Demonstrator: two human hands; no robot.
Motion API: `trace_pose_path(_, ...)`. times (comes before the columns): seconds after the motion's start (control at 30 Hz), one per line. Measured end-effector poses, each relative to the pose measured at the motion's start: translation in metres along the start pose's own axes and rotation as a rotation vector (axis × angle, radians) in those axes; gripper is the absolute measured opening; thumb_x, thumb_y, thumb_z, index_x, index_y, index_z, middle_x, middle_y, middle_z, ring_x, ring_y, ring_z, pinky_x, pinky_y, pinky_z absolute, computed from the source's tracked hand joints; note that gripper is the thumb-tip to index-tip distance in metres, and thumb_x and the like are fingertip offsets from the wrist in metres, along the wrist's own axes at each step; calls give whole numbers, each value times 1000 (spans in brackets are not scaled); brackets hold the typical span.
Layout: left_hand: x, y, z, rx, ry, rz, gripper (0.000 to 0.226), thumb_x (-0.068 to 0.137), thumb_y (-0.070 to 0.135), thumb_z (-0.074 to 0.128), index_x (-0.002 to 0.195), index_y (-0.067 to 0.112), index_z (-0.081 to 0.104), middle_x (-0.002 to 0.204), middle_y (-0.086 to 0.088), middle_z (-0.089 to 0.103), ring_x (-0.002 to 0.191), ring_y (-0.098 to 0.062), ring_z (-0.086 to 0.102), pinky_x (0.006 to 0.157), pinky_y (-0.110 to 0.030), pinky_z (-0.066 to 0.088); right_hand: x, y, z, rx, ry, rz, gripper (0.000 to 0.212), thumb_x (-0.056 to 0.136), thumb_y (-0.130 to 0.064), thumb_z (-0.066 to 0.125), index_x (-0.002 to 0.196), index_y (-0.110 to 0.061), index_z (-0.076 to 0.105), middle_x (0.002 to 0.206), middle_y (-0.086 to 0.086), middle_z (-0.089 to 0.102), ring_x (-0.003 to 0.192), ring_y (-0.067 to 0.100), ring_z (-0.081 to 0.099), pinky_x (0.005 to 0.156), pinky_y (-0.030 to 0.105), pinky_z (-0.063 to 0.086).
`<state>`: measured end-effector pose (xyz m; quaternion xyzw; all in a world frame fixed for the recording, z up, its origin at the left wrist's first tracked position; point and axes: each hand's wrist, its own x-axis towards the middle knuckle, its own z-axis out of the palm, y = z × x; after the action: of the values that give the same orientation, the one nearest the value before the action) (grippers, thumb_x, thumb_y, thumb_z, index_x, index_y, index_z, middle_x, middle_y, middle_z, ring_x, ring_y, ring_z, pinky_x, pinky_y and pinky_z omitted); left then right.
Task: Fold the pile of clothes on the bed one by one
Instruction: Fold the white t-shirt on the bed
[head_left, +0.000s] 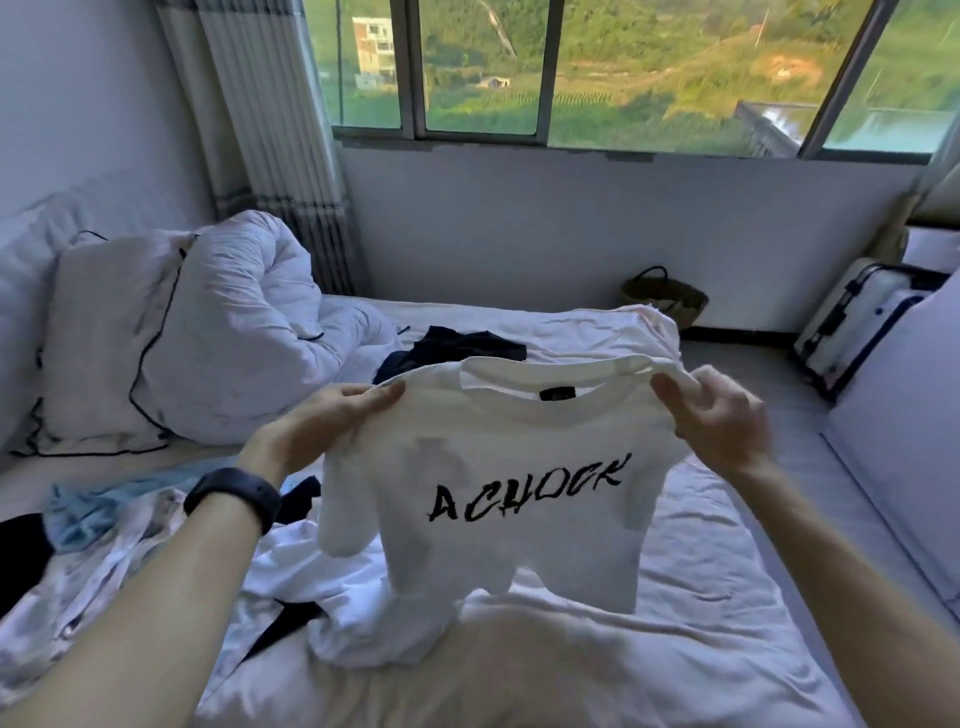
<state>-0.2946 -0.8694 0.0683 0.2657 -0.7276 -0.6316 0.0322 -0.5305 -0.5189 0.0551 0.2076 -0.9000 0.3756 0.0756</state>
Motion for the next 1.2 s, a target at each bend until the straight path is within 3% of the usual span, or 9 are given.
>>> trace_pose_path(0.07, -10, -10, 20, 146, 11, -15, 52, 73, 65, 75, 83, 14, 76, 85, 0, 74, 76, -17, 68, 75, -30, 53, -19, 31, -3, -38, -264, 168, 99, 52, -98, 45, 74, -4, 66, 54, 1, 66, 57, 17, 67, 56, 30, 47)
trace_pose_path(0.17, -29, -19, 43, 389, -21, -12, 41, 86, 49, 73, 64, 18, 57, 63, 5, 52, 62, -10, 49, 56, -23, 35, -30, 55, -18, -46, -150, 183, 92, 58, -95, 45, 63, -4, 59, 53, 6, 64, 66, 26, 67, 66, 36, 50)
trace_pose_path(0.3, -61, -17, 59, 290, 180, 109, 23, 87, 34, 75, 84, 11, 74, 77, -1, 69, 73, -13, 58, 67, -26, 46, -48, 72, -61, 175, -55, 28, 42, 85, -54, 75, 77, -14, 64, 69, 0, 70, 69, 13, 66, 63, 24, 47)
trace_pose_path(0.4, -83, -32, 76, 319, 361, 147, 3, 85, 22, 79, 85, 23, 77, 86, -5, 76, 77, -17, 65, 76, -34, 55, -75, 108, -74, 78, -114, -20, 20, 88, -30, 78, 77, -25, 62, 74, -2, 65, 83, 27, 64, 67, 30, 39)
trace_pose_path(0.53, -105, -61, 115, 415, 622, 235, 13, 88, 22, 75, 84, 34, 75, 84, 3, 76, 79, -17, 69, 75, -33, 54, -110, 141, -81, 161, 12, -31, 13, 90, -32, 75, 86, -22, 67, 80, 5, 72, 83, 27, 67, 73, 29, 42)
trace_pose_path(0.7, -143, -71, 174, 372, 1029, 305, 13, 94, 25, 67, 102, 16, 72, 98, -7, 71, 90, -24, 64, 76, -30, 43, -137, 132, -105, 245, 241, -190, 33, 89, -42, 74, 84, -10, 68, 80, -4, 63, 75, 15, 56, 67, 20, 31)
trace_pose_path(1.03, -191, -31, 195, 200, 1207, 539, 18, 95, 33, 65, 100, 18, 74, 90, 5, 69, 82, -13, 63, 67, -11, 39, -137, 96, -158, 352, 525, -398, 24, 90, -22, 77, 86, 0, 66, 84, 14, 66, 75, 2, 46, 72, -2, 31)
trace_pose_path(1.13, -200, -14, 196, 184, 1250, 609, 19, 96, 31, 65, 103, 16, 74, 91, 6, 68, 81, -9, 60, 67, 0, 35, -136, 81, -172, 388, 593, -452, 16, 90, -13, 77, 88, 1, 68, 88, 5, 65, 80, 5, 52, 76, -4, 32)
trace_pose_path(1.2, -202, -5, 193, 204, 1240, 637, 19, 96, 33, 64, 103, 18, 74, 93, 5, 70, 83, -10, 61, 69, -10, 39, -135, 75, -177, 395, 611, -466, 14, 90, -14, 76, 90, -2, 68, 90, -3, 58, 80, 1, 49, 75, -4, 33)
